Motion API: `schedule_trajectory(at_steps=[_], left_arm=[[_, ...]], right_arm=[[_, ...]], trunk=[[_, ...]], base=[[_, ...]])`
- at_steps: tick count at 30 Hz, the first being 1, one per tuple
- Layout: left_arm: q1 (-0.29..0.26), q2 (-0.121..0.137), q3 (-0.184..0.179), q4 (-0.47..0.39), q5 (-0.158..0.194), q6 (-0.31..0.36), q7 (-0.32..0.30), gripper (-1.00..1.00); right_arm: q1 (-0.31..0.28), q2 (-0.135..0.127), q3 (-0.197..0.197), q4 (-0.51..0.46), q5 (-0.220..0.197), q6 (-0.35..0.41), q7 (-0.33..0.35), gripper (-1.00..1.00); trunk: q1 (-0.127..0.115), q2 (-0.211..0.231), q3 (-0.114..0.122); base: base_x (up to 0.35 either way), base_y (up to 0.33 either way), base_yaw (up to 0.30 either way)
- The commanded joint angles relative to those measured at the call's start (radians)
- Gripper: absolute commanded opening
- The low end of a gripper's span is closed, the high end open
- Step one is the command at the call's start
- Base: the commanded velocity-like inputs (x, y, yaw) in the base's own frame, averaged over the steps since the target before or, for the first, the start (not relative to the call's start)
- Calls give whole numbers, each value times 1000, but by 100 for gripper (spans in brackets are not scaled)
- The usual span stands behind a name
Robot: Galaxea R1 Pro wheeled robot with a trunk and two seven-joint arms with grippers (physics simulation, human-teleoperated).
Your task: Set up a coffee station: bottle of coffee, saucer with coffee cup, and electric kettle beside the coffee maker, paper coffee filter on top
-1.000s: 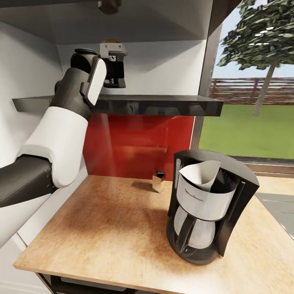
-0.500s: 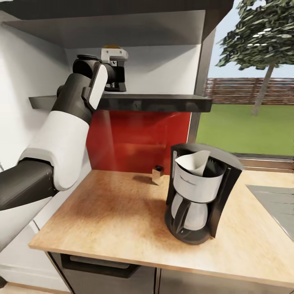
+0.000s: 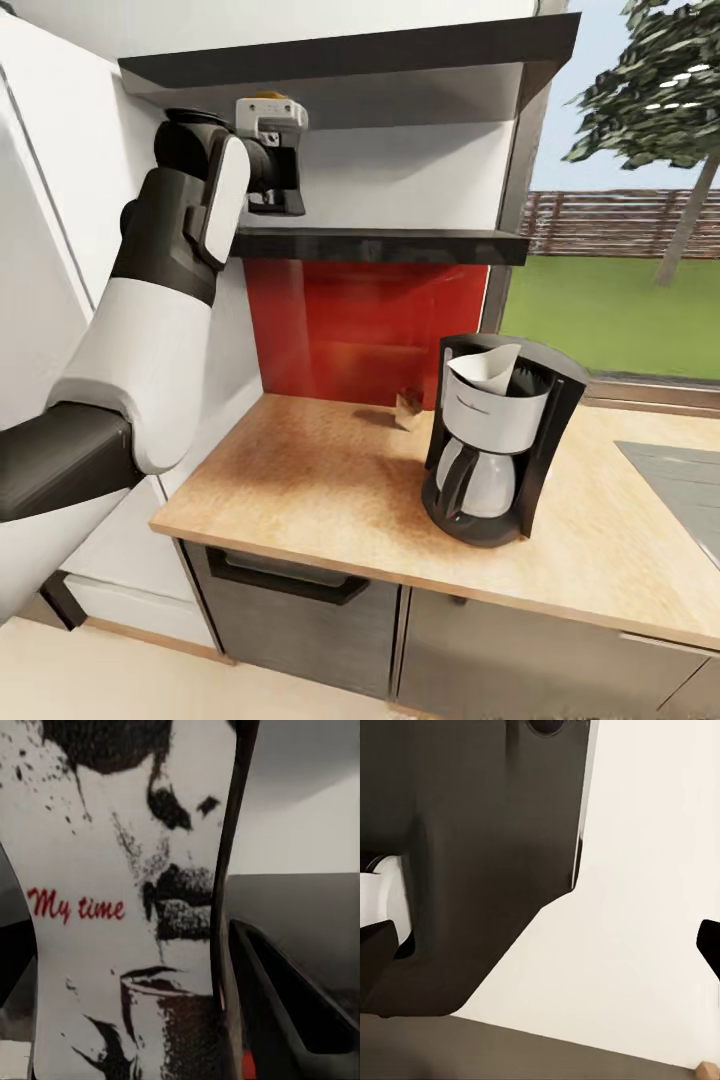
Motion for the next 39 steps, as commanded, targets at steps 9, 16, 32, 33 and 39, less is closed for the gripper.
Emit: schedule_trajectory(at_steps=[9, 16, 32, 33, 39], left_arm=[[126, 16, -8, -127, 3, 24, 3, -100], [332, 23, -7, -345, 1, 25, -64, -100], [546, 52, -8, -424, -1, 14, -96, -100], [552, 52, -7, -424, -1, 13, -96, -100], [606, 54, -6, -435, -2, 9, -98, -100]], right_arm=[[0, 0, 8, -2, -11, -2, 3, 100], [0, 3, 7, -38, -11, -2, 3, 100], [0, 6, 8, -92, -11, -2, 3, 100], [0, 6, 8, -92, -11, -2, 3, 100], [0, 6, 8, -92, -11, -2, 3, 100]], trunk=[[0, -2, -2], [0, -2, -2], [0, -2, -2], [0, -2, -2], [0, -2, -2]], base=[[-73, 0, 46], [-1, 0, 1], [0, 0, 0], [0, 0, 0], [0, 0, 0]])
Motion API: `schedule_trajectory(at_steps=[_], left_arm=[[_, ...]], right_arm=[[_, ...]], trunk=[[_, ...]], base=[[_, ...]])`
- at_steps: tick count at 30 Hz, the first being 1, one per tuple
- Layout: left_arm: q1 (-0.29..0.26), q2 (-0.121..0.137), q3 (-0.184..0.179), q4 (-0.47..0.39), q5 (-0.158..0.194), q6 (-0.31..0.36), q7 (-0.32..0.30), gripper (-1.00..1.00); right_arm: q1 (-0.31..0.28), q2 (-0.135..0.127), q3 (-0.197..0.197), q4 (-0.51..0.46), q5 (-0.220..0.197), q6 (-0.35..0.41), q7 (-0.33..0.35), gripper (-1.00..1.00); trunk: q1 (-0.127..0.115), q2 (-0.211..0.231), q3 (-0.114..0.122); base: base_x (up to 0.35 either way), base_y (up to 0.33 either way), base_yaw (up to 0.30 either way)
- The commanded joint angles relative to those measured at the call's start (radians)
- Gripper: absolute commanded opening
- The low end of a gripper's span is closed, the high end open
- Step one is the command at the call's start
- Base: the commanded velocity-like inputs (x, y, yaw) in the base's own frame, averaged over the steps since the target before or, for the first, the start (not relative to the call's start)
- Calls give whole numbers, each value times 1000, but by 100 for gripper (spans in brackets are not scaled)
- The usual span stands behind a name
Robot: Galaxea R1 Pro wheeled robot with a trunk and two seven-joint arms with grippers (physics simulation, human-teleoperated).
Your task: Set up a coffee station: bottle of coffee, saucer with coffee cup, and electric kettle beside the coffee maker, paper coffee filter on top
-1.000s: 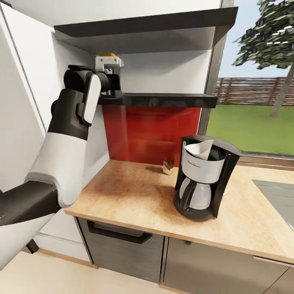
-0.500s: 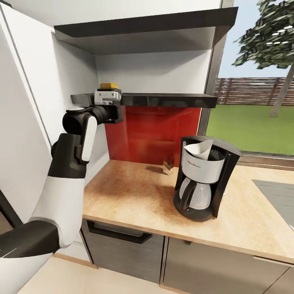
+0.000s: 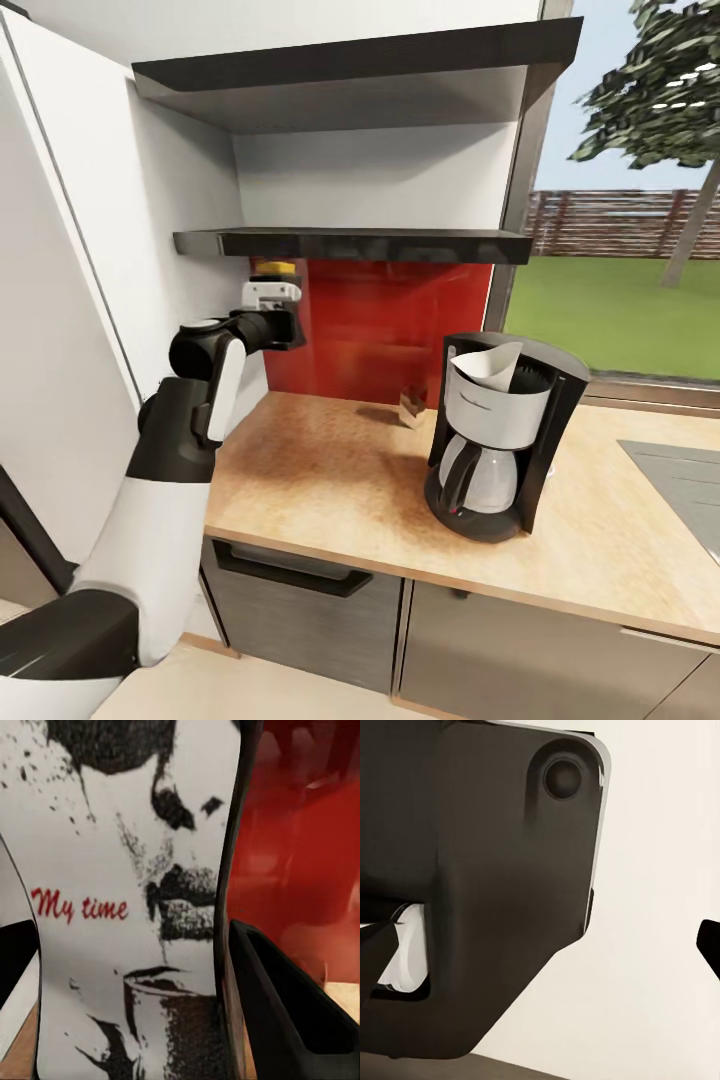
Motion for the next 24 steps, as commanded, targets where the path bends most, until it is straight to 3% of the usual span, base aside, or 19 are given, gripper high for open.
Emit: schedule_trajectory(at_steps=[1, 6, 13, 18, 21, 23, 24], left_arm=[[4, 0, 0, -1, 1, 4, -1, -100], [88, 21, -2, 0, 2, -14, -1, -100], [195, 24, -5, 11, -5, -137, -1, -100], [242, 22, -8, 19, -5, -167, 0, -100], [263, 22, -19, 73, -7, -209, 1, -100], [272, 22, -27, 139, -7, -291, 4, -100], [276, 22, -27, 149, -7, -301, 4, -100]], right_arm=[[0, -1, 8, -2, -10, -2, 2, 100], [0, -1, 8, -2, -11, -2, 2, 100], [0, -1, 6, -2, -11, -2, 2, 100], [0, -8, 5, 0, -12, -2, 2, 100], [0, -11, 5, 1, -11, -2, 2, 100], [0, -11, 6, 3, -10, -2, 2, 100], [0, -11, 6, 4, -10, -2, 2, 100]], trunk=[[1, -2, -2], [1, -2, -2], [1, -2, -2], [1, -2, -2], [1, -2, -2], [1, -2, -2], [1, -2, -2]], base=[[0, 0, 0], [0, 0, 0], [0, 0, 0], [0, 0, 0], [0, 0, -64], [0, 0, -212], [0, 0, -252]])
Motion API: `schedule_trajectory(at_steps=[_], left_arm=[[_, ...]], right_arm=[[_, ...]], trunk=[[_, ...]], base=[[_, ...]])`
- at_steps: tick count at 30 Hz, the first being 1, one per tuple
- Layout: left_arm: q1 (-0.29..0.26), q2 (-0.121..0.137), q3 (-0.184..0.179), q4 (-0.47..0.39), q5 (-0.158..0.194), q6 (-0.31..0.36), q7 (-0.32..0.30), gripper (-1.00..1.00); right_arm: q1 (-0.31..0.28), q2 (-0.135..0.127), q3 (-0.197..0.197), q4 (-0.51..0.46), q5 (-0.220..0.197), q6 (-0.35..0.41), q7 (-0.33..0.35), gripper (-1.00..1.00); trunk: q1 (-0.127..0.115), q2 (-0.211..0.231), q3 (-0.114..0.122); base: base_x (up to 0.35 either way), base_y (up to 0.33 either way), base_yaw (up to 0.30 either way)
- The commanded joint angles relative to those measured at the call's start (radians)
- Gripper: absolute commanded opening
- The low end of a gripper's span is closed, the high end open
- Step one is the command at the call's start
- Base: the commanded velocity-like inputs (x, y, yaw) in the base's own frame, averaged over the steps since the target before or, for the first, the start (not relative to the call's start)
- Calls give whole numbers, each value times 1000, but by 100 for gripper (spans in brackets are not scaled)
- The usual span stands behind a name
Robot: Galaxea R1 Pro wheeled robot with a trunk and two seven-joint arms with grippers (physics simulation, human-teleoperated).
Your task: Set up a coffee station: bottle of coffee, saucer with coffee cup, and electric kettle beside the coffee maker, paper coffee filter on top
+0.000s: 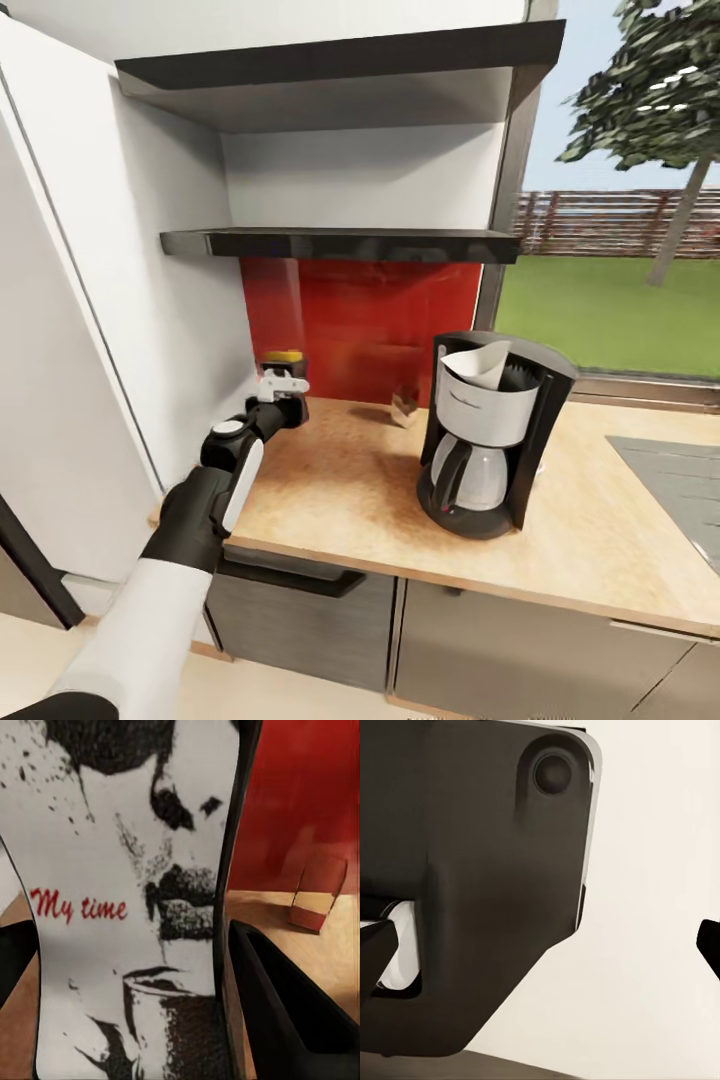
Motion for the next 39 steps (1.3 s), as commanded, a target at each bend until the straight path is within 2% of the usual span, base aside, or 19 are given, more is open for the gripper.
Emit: schedule_trajectory(at_steps=[1, 6, 12, 17, 18, 22, 27, 31, 34, 39], left_arm=[[12, 0, -1, 17, 1, -9, 0, -100], [25, 0, -1, 65, -1, -32, 3, -100], [28, 1, -1, 95, -1, -75, 3, -100], [38, 2, -1, 111, -6, -85, 4, -100], [51, 3, -1, 112, -17, -98, 4, -100], [90, 3, -1, 141, -52, -230, -1, -100], [107, 2, -2, 170, -59, -289, -3, -100], [121, -3, -2, 221, -59, -400, -4, -100], [123, -5, -1, 267, -59, -434, -4, -100], [123, -4, -1, 285, -58, -447, -7, -100]], right_arm=[[0, -1, 8, -1, -10, -2, 2, 100], [0, -1, 9, 0, -10, -2, 2, 100], [0, -1, 9, 1, -10, -2, 2, 100], [0, -1, 9, 0, -10, -2, 2, 100], [0, -1, 9, -1, -10, -2, 2, 100], [0, -1, 9, -1, -10, -2, 2, 100], [0, -1, 8, -2, -10, -2, 2, 100], [0, -1, 8, -4, -10, 2, 6, 100], [0, -1, 8, -4, -10, 3, 5, 100], [0, 1, 8, -5, -11, 3, 3, 100]], trunk=[[1, -2, -2], [1, -2, -2], [1, -2, -2], [1, -2, -2], [1, -2, -2], [1, -2, -2], [1, -2, -2], [1, -2, -2], [1, -2, -2], [1, -2, -2]], base=[[0, 0, -261], [0, 0, -264], [0, 0, -266], [0, 0, -267], [0, 0, -267], [0, 0, -210], [0, 0, -35], [0, 0, -121], [0, 0, -244], [0, 0, -263]])
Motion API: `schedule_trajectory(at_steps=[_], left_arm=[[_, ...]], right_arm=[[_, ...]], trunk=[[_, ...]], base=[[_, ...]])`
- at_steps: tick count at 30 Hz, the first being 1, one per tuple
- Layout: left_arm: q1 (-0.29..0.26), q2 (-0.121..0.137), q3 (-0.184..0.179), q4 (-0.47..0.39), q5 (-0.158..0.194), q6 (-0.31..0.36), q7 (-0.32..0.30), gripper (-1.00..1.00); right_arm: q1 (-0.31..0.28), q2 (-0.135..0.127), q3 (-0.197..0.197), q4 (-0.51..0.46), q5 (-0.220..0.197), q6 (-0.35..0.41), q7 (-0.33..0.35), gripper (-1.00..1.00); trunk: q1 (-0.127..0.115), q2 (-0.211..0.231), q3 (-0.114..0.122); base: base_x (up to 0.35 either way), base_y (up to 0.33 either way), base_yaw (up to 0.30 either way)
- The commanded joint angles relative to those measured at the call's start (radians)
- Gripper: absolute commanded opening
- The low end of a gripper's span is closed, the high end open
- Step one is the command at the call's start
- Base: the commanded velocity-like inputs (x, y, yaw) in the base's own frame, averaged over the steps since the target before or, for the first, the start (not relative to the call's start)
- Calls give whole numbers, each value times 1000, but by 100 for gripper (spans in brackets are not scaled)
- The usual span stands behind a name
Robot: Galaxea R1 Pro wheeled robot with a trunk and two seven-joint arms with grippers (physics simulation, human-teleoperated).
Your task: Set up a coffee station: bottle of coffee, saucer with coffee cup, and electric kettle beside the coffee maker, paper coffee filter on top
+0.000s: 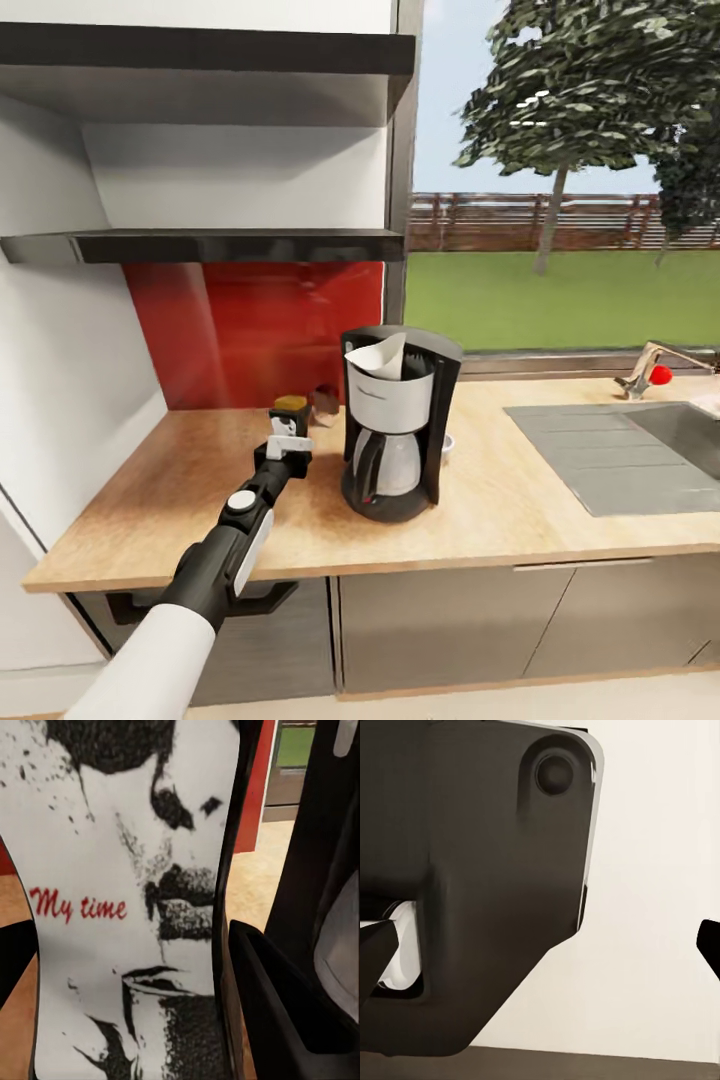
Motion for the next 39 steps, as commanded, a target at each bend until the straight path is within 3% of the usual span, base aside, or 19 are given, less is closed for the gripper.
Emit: schedule_trajectory(at_steps=[1, 13, 20, 25, 39], left_arm=[[-1, 0, -1, -1, -5, 4, 0, -100], [15, 0, 1, 5, -6, 1, 1, -100], [42, -1, 0, 3, -6, -1, 1, -100], [66, 4, -53, -2, -6, -1, 3, -100], [68, 8, -47, -6, 0, -2, 4, -100]], right_arm=[[0, -1, 7, -2, -10, -2, 2, 100], [0, -1, 8, -2, -10, -2, 5, 100], [0, -1, 8, -2, -10, -4, 2, 100], [0, -1, 8, 0, -10, -2, 1, 100], [0, -1, 8, 1, -10, -2, 1, 100]], trunk=[[1, -2, -2], [1, -2, -2], [1, -2, -2], [1, -2, -2], [4, -9, -5]], base=[[11, 0, -205], [228, 0, -30], [21, 0, 0], [0, 0, -143], [0, 0, -16]])
